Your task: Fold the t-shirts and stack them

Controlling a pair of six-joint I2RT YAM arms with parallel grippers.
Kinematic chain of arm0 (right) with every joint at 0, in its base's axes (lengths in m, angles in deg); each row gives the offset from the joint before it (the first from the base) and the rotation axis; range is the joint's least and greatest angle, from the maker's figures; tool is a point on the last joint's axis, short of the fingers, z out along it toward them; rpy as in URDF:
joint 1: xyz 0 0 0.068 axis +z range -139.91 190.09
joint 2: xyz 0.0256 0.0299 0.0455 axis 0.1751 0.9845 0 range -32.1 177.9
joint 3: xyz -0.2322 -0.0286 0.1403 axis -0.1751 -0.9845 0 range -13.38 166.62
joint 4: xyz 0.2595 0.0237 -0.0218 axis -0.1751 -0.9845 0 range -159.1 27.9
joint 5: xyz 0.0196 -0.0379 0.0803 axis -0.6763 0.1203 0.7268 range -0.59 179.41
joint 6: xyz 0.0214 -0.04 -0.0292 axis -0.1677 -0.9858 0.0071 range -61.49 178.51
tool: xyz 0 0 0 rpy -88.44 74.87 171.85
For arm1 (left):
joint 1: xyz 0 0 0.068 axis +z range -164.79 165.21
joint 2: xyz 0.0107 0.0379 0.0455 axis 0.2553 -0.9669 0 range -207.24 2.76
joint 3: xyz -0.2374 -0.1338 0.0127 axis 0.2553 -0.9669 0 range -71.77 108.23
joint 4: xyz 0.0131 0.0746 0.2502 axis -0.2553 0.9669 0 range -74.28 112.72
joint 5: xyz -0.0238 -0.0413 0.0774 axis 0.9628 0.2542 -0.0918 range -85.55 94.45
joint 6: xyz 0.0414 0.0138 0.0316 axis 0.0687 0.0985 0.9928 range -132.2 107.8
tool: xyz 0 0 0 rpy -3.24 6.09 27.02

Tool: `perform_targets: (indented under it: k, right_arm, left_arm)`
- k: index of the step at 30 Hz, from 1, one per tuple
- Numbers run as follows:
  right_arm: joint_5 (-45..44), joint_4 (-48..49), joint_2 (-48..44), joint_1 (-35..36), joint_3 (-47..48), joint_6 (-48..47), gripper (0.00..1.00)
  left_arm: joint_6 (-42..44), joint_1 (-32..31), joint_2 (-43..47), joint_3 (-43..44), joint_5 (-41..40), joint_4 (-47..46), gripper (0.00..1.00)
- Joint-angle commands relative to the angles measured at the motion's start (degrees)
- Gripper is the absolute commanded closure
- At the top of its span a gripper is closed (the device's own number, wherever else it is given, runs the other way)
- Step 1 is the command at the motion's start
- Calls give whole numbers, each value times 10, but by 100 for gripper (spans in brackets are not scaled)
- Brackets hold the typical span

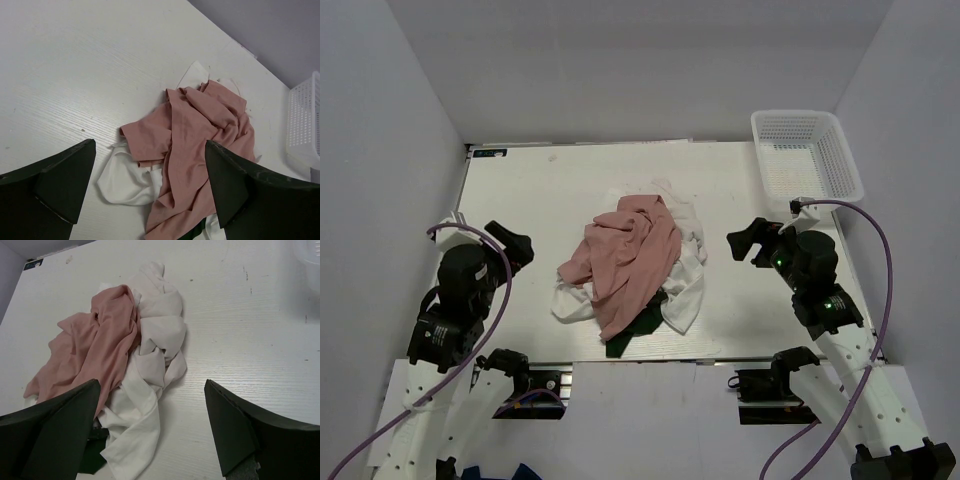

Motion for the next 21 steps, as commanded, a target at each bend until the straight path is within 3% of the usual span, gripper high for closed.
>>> perform_targets:
  k: [1,7,12,16,21]
  right_arm:
    - [-5,11,-10,4,2,-3,10]
    - [33,23,-21,3,-16,-32,10]
    - [50,-10,29,6,19,-67,10]
    - [124,-5,137,22,63,-77,10]
    - [108,7,250,111,122,-80,10]
  left_arm:
    - [0,-2,-9,5,7,-7,0]
    - [0,-2,-9,-9,35,-34,0]
    - [0,-2,-32,-37,88,-86,0]
    - [0,-2,-68,-49,105,-99,0]
    - [0,-2,-98,-49,110,-94,0]
